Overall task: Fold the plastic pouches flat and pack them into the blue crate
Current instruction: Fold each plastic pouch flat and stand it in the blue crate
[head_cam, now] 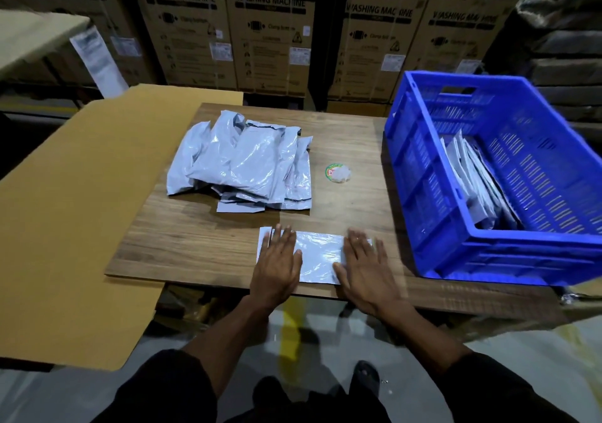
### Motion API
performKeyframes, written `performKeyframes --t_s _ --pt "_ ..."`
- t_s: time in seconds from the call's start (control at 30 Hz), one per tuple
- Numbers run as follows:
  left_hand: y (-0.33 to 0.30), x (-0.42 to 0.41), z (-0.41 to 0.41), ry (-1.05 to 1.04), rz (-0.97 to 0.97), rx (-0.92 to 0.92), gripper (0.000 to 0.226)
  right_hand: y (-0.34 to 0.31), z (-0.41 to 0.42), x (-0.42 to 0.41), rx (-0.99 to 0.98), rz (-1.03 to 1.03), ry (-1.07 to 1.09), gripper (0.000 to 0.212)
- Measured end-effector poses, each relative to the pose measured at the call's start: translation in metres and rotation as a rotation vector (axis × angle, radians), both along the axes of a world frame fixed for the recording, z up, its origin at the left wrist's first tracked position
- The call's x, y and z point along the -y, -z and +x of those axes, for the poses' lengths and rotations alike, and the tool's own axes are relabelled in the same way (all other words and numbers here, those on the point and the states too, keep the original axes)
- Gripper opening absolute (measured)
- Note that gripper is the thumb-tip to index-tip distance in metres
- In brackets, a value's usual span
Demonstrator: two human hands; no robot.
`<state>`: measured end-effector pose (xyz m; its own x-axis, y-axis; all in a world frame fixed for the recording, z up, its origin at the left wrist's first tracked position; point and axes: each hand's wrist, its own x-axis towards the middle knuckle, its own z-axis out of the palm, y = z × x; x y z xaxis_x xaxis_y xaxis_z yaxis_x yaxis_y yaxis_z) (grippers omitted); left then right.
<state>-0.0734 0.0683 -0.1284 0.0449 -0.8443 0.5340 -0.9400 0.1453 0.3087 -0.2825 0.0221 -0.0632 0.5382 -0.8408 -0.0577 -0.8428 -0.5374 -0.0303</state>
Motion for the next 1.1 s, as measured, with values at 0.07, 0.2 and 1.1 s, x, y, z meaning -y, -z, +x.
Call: performKeyframes --t_s 0.07,0.2,1.1 --pt "-0.003 0.006 -0.004 0.082 -0.071 -0.076 0.042 0.002 0.024 -0.001 0.01 -0.004 -0.14 0.062" --pt "-0.002 0.011 -0.005 0.002 0.06 -0.205 0.036 0.01 0.059 -0.009 0.056 0.107 -0.231 0.065" --pt "-0.003 -0.007 0.024 -0.078 0.469 0.129 0.071 0.017 -0.019 0.0 0.09 -0.202 -0.439 0.026"
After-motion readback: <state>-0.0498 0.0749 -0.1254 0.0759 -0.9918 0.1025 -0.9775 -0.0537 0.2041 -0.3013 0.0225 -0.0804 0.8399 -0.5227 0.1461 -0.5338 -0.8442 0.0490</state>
